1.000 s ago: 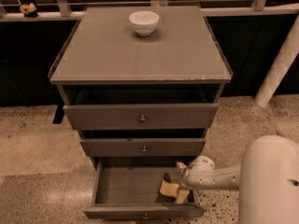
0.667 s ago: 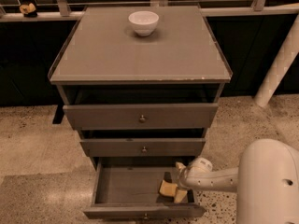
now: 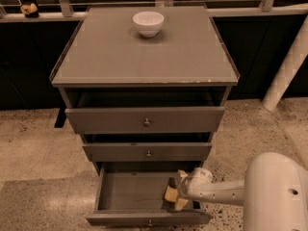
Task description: Pick sponge from bottom drawer and place on counter
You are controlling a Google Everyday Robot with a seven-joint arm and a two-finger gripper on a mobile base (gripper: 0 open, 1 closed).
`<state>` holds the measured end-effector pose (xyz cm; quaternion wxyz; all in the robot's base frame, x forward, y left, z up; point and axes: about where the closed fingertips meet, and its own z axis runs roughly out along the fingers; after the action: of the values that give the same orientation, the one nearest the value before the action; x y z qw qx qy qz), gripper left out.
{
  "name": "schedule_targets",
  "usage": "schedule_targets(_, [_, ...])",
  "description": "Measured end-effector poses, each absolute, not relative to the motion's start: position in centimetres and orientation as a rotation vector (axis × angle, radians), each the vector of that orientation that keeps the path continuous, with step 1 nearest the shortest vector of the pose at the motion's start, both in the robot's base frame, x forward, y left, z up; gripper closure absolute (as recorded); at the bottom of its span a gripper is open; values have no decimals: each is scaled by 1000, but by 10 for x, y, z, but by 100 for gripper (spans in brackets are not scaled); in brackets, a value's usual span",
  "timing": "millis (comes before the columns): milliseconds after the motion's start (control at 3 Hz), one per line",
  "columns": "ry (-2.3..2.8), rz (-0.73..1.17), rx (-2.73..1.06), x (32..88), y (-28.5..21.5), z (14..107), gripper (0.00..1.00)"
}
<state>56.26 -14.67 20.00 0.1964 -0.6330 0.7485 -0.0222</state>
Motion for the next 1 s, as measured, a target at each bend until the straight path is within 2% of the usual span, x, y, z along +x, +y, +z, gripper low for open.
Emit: schedule_targets(1000, [2144, -90, -1788, 604, -137, 187, 0])
